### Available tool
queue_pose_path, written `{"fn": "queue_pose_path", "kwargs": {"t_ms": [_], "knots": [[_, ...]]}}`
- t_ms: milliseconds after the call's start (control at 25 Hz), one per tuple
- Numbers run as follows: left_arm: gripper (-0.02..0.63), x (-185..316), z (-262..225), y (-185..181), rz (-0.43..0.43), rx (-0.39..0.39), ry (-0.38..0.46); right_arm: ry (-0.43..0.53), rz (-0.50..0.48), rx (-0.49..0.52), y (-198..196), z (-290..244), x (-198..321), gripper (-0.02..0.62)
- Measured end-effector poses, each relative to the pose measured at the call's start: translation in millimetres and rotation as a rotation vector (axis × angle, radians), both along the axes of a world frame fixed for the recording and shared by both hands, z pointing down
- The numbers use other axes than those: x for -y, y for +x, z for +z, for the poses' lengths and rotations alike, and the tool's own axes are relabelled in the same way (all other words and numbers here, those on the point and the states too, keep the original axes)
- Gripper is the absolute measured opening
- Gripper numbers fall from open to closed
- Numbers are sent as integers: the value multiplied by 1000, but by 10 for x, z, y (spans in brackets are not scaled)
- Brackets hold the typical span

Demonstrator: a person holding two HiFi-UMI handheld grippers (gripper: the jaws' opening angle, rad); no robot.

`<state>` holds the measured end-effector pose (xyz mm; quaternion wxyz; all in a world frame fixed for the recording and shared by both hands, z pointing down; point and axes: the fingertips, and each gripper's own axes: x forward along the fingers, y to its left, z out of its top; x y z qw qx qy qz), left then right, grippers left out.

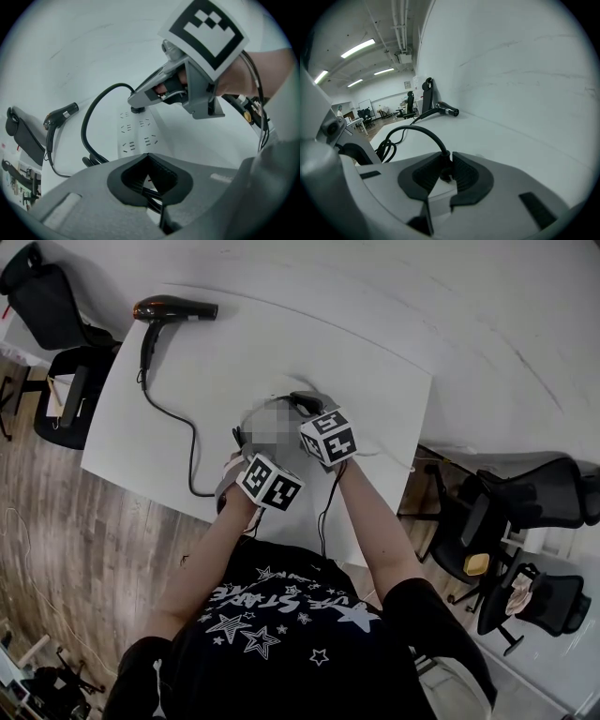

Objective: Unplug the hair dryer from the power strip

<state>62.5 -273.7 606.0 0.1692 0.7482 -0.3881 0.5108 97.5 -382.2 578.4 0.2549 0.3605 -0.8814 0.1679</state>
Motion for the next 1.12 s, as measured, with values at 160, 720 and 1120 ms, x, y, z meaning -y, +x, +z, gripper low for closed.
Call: {"fn": "queue_pose_path", "kwargs": {"t_ms": [160,720,1120], "knots": [[7,-1,-6,12,-8,-12,-19,15,-12,-33,1,-26,-11,74],[8,2,2,-8,-17,-23,-36,116,-78,-163,-82,-46,-67,72],[8,13,4,3,-13,-31,-48,153,-72,-91,-106,-309,-40,72]]}}
